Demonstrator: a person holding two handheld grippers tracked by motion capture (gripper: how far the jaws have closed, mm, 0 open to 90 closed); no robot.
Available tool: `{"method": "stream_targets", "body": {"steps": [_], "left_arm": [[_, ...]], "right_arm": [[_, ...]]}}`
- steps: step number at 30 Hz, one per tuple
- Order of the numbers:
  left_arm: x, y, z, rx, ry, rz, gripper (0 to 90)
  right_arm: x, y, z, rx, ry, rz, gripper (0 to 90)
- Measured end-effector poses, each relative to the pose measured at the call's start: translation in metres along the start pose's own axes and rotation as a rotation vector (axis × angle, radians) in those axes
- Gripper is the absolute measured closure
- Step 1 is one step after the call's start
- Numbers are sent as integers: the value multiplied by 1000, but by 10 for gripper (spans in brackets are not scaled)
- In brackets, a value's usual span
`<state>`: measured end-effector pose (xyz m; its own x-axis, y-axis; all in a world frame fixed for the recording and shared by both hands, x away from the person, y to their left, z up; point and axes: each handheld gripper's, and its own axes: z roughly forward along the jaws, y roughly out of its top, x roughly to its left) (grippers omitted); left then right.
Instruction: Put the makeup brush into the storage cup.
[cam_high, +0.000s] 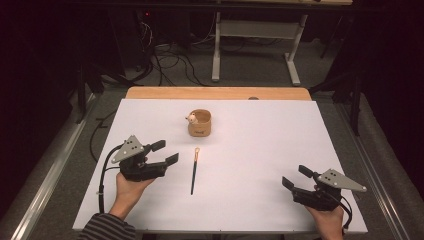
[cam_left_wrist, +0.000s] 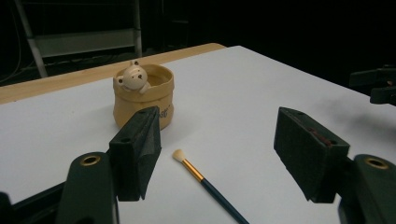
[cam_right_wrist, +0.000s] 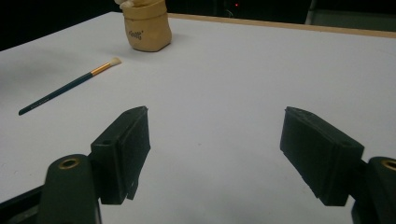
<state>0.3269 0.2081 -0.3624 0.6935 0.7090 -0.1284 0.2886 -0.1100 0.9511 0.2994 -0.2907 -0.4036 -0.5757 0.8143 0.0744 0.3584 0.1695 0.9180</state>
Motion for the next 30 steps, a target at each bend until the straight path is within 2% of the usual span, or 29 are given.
{"method": "stream_targets", "body": {"steps": [18, 30], "left_arm": [[-5, 6, 29, 15, -27, -5, 318], [-7, 10, 47, 13, -26, -15, 318]], "right_arm": [[0, 0, 0, -2, 4, 2, 256], [-1, 0, 0, 2, 10, 2, 257]]}}
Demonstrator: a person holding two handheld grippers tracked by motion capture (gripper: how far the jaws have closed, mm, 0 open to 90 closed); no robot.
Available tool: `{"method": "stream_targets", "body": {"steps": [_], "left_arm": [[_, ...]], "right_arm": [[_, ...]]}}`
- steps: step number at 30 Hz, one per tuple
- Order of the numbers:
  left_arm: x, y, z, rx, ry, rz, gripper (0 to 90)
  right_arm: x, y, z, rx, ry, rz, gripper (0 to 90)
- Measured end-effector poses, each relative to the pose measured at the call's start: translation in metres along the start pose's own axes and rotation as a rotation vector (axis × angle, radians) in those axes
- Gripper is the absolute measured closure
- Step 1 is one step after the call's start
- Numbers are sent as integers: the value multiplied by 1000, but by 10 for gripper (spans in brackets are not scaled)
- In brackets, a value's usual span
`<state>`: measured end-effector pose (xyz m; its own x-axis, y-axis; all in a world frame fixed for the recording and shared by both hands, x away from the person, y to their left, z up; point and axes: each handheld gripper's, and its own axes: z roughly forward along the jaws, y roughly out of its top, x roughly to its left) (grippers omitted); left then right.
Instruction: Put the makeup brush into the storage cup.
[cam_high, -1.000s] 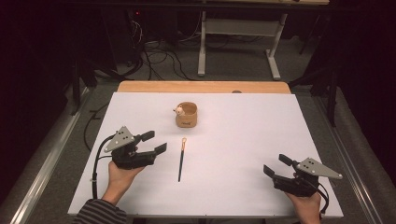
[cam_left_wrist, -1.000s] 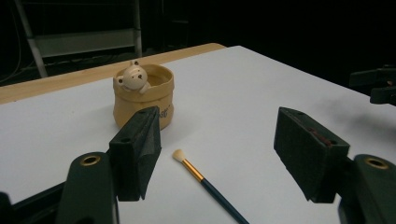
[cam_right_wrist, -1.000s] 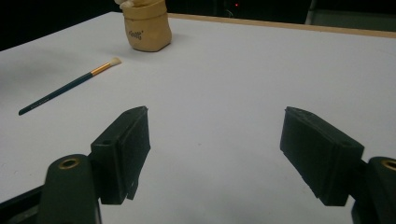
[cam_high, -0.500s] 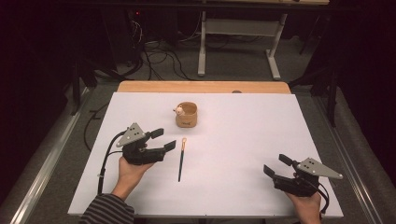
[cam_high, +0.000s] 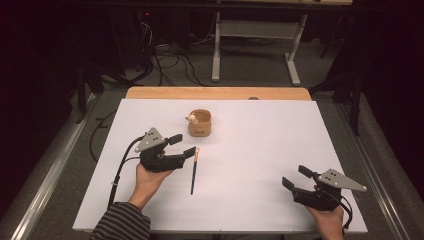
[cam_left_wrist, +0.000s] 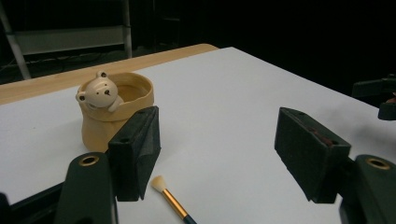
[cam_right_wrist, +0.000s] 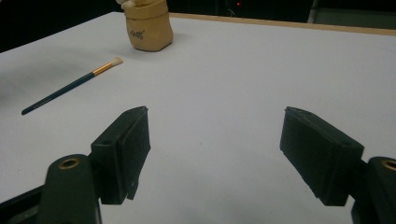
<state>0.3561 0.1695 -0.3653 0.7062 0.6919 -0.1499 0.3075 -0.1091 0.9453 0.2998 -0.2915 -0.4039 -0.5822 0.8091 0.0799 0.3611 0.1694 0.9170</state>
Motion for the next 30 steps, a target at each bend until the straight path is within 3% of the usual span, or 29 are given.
{"method": "stream_targets", "body": {"steps": [15, 20, 30], "left_arm": [[-4, 5, 18, 29, 2, 21, 303], [-5, 7, 25, 51, -1, 32, 297], [-3, 5, 28, 117, 31, 41, 288]], "right_arm": [[0, 0, 0, 1, 21, 3, 249], [0, 0, 0, -1, 31, 6, 242], [1, 0, 1, 5, 38, 5, 240]]}}
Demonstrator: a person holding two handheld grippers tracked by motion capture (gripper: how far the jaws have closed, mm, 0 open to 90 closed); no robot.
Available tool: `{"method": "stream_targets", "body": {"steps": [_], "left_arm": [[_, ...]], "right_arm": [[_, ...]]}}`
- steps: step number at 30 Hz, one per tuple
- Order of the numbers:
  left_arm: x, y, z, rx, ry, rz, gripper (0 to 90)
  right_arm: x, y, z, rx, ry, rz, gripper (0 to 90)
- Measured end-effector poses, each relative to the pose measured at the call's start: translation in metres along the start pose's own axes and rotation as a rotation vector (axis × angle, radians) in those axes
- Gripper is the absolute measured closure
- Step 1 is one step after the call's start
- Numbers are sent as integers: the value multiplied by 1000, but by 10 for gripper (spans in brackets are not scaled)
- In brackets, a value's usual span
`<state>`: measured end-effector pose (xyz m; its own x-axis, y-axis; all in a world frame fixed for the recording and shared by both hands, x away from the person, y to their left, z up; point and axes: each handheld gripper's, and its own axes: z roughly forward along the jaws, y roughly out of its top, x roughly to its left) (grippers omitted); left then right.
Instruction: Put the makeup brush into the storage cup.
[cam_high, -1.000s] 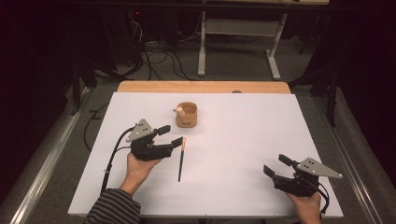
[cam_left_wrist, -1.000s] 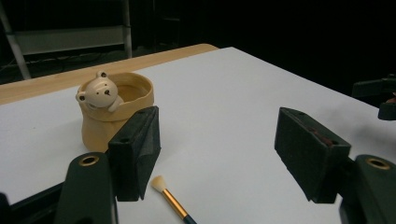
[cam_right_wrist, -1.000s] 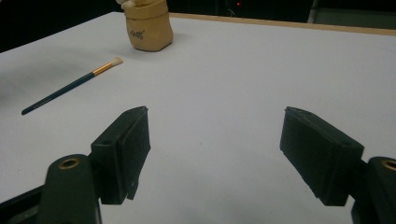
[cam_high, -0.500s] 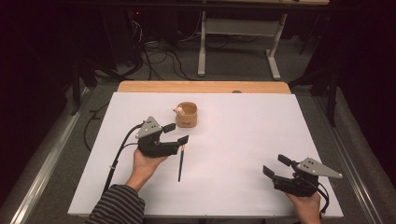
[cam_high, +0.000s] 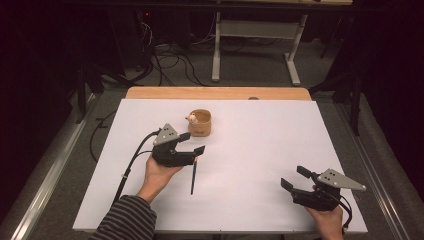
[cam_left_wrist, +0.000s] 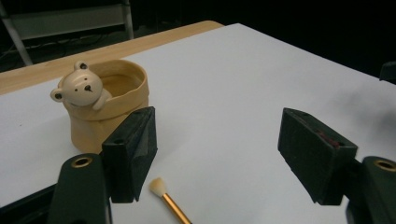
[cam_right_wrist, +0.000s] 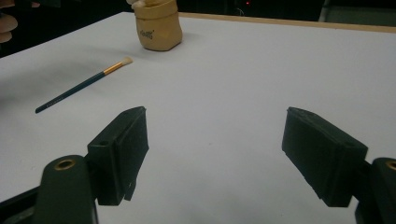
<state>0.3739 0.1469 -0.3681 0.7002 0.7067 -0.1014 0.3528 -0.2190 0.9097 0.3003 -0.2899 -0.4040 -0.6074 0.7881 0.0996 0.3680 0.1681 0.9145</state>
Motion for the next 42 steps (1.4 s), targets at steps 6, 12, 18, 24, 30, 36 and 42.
{"method": "stream_targets", "body": {"steps": [6, 12, 18, 24, 30, 36, 42], "left_arm": [[3, 2, -3, 42, 15, -1, 292], [1, 6, -4, 92, 30, 20, 290], [-3, 11, -2, 124, 27, 16, 295], [-2, 12, 1, 184, 51, 0, 296], [-2, 14, 2, 240, 54, -12, 301], [-1, 16, 6, 308, 62, -46, 320], [1, 19, 10, 381, 78, -78, 329]], "right_arm": [[1, 0, 1, 5, 4, -3, 240], [1, 0, 1, 4, 7, 0, 240], [1, 0, 1, 5, 6, -3, 239], [1, 0, 1, 5, 8, -5, 239], [2, 0, 1, 8, 7, -7, 240], [2, 0, 2, 9, 8, -11, 240], [1, 0, 2, 12, 5, -9, 242]]}}
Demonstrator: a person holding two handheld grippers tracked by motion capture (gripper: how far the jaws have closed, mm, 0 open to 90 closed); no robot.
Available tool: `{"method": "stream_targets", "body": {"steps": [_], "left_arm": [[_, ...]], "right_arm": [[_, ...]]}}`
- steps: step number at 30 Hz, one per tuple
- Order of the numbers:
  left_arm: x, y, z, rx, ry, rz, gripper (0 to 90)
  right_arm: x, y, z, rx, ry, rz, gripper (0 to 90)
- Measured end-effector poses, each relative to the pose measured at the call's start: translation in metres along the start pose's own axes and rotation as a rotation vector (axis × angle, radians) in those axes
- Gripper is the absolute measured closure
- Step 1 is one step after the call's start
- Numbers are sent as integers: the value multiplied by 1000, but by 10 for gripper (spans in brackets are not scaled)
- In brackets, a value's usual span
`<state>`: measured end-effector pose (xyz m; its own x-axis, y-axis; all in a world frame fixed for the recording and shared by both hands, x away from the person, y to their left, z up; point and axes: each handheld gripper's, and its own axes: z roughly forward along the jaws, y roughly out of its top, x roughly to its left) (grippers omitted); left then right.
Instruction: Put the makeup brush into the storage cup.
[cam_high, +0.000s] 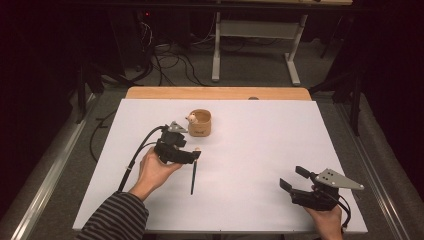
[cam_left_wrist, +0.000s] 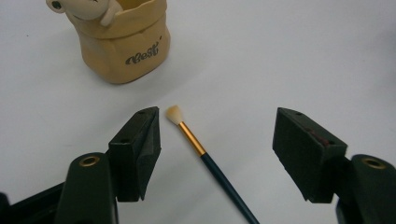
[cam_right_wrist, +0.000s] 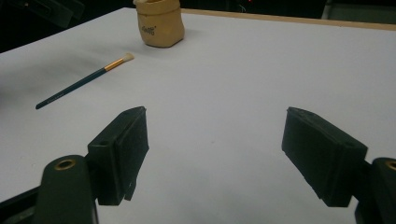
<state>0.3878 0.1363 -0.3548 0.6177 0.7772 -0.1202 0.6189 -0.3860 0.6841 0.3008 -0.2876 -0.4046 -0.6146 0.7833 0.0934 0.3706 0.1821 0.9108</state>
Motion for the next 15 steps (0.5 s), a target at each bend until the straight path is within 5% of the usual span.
{"method": "stream_targets", "body": {"steps": [15], "left_arm": [[1, 7, 9, 140, 13, -45, 307]], "right_arm": [[1, 0, 0, -3, -4, -9, 252]]}}
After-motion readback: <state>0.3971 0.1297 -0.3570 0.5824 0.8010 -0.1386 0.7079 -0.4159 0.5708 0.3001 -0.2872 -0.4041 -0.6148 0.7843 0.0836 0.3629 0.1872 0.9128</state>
